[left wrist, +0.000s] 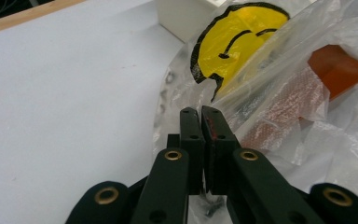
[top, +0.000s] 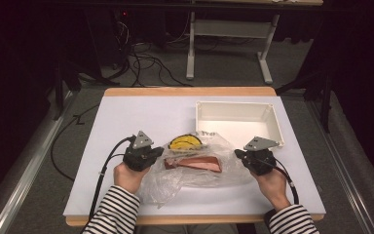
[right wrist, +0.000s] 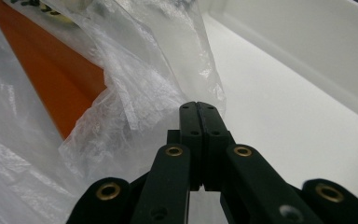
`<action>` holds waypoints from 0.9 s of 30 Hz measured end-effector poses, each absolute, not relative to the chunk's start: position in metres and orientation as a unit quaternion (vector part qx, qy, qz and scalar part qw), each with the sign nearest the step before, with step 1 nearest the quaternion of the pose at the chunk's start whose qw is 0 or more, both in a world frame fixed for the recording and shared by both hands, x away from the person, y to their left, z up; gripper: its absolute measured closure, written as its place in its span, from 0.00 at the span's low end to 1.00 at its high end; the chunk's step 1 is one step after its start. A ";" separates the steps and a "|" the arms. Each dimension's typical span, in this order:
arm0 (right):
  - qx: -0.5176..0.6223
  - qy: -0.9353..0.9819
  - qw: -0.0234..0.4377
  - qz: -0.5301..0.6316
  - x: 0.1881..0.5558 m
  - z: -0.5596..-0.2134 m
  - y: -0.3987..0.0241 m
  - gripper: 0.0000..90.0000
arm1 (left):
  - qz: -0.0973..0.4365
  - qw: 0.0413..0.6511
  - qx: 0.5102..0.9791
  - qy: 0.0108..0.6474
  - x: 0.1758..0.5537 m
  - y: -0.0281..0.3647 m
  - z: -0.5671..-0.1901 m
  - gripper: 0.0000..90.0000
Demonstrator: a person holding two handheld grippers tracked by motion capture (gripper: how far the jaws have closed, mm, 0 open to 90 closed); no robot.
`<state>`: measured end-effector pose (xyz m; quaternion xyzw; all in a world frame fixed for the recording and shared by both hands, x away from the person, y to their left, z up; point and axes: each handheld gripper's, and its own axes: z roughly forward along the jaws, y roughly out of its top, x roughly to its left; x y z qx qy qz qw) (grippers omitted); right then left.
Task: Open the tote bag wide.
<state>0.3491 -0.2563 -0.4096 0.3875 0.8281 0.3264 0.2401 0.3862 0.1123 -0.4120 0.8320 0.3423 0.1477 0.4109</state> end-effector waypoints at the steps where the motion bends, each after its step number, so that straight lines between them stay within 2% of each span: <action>1: 0.390 0.830 0.239 0.320 0.352 -0.411 -0.255 1.00 | 0.146 0.405 0.833 0.346 0.390 0.111 -0.415 0.98; 12: 0.387 0.844 0.225 0.293 0.359 -0.423 -0.245 1.00 | 0.120 0.384 0.838 0.367 0.408 0.105 -0.431 0.97; 27: 0.381 0.859 0.191 0.285 0.362 -0.434 -0.234 1.00 | 0.087 0.367 0.859 0.346 0.402 0.097 -0.434 1.00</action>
